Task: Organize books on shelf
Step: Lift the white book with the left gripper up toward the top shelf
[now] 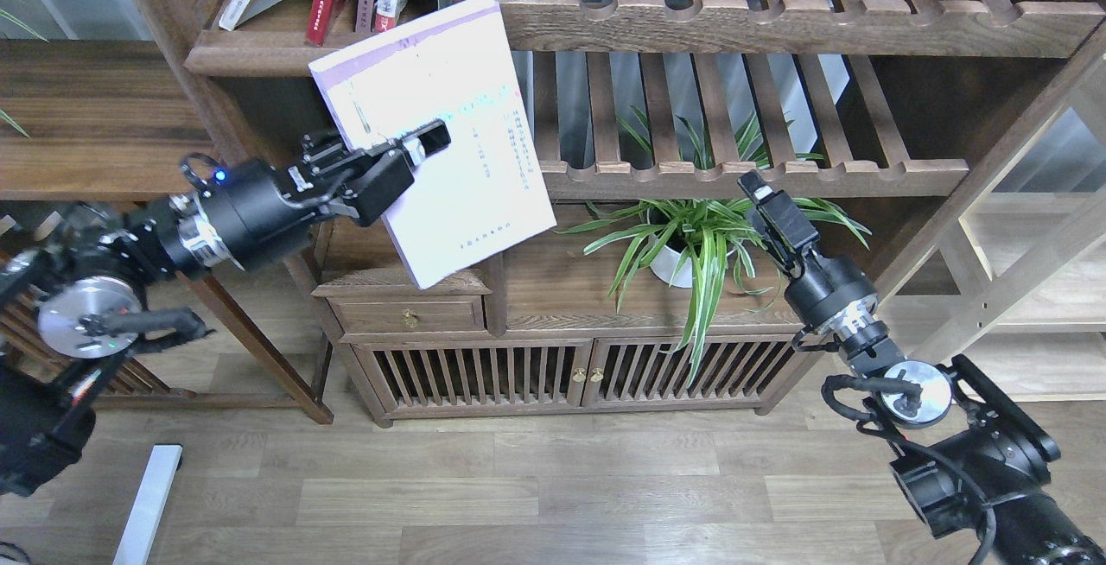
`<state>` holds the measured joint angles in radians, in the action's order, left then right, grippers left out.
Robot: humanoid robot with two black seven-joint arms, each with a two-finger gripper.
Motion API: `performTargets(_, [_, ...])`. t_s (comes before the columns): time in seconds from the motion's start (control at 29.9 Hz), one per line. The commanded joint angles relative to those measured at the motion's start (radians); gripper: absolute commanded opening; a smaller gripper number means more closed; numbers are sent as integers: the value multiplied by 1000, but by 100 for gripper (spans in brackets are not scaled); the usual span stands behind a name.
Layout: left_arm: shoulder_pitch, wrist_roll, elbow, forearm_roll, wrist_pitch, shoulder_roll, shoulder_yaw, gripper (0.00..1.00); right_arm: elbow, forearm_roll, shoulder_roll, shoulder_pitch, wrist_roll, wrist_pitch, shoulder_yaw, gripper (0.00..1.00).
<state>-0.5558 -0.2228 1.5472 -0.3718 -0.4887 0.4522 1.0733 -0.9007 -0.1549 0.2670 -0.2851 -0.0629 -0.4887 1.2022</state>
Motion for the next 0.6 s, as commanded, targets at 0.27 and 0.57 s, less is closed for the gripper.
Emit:
performTargets(0.27, [51, -168, 154, -156, 0, -12, 302, 0, 71, -3, -6, -9, 5, 0, 4, 95])
performTargets(0.57, [125, -168, 224, -228, 0, -45, 390, 0, 114, -5, -5, -48, 8, 0, 5, 95])
